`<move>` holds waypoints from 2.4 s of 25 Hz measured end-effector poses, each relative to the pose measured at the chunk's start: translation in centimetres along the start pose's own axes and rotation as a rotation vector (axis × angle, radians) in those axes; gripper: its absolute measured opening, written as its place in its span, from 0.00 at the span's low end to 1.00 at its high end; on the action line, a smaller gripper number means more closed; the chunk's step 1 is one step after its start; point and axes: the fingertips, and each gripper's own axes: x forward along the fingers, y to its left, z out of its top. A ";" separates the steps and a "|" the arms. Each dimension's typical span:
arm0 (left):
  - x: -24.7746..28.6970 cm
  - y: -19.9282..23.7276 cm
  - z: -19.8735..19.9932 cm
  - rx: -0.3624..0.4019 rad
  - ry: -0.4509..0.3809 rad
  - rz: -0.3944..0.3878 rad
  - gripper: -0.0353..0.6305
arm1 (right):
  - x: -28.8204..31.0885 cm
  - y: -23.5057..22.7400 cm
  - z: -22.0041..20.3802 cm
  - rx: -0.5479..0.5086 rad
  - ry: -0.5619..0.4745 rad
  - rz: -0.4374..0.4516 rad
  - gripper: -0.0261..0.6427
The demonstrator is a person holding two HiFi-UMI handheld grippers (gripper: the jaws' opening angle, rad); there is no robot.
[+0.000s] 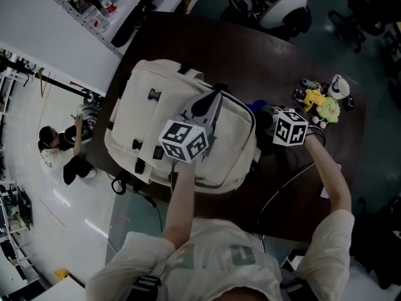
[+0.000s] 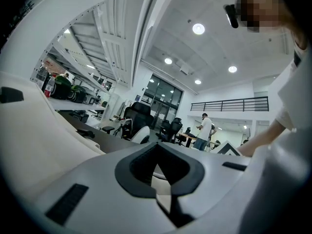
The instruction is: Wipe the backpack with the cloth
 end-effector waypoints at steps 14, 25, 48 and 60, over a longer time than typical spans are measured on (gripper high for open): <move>-1.2 1.5 0.8 -0.195 -0.098 -0.015 0.06 | -3.4 0.1 -0.7 0.227 0.025 -0.291 0.09; -9.6 -1.6 7.3 -0.048 -0.254 -0.034 0.06 | -11.4 -0.3 6.4 0.641 -0.221 -0.905 0.09; -28.8 6.7 11.5 0.052 -0.263 0.026 0.06 | -6.5 -2.0 33.3 0.659 -0.538 -0.936 0.10; -32.8 22.3 15.8 0.078 -0.136 -0.127 0.06 | 4.0 -10.0 41.6 0.843 -0.498 -1.065 0.10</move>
